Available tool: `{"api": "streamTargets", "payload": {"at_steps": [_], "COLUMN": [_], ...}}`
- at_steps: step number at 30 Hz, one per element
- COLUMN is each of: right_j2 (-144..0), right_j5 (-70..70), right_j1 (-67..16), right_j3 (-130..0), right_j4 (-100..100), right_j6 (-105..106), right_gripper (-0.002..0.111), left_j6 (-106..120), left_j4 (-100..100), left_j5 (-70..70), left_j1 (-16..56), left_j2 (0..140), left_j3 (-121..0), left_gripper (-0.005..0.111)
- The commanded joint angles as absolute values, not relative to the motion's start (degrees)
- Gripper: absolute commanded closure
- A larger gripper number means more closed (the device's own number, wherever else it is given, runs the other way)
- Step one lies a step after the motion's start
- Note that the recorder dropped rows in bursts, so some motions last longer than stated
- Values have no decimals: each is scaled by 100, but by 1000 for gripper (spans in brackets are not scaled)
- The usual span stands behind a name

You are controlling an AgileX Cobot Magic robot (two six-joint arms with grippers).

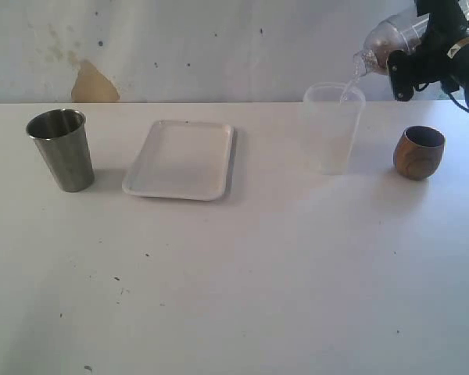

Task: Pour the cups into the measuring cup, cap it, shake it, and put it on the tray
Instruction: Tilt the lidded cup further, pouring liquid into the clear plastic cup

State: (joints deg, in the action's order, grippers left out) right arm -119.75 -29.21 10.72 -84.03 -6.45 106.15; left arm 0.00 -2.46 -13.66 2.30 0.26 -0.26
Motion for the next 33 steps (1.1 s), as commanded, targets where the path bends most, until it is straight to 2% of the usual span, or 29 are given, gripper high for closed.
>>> {"api": "streamTargets", "payload": {"at_steps": [1,33], "right_j2": [-11901,-11901], "right_j5": [-3254,-3344], "right_j1": [1085,1085], "right_j3": [-8471,-8471], "right_j4": [-593,-631], "right_j6": [10632,10669], "right_gripper": [108,108], "left_j6": [0,0], "left_j4": [-214,-214], "left_j5": [-1331,-1331], "left_j1": [239,239], "left_j2": [0,0], "left_j3": [0,0], "left_gripper": [107,107]}}
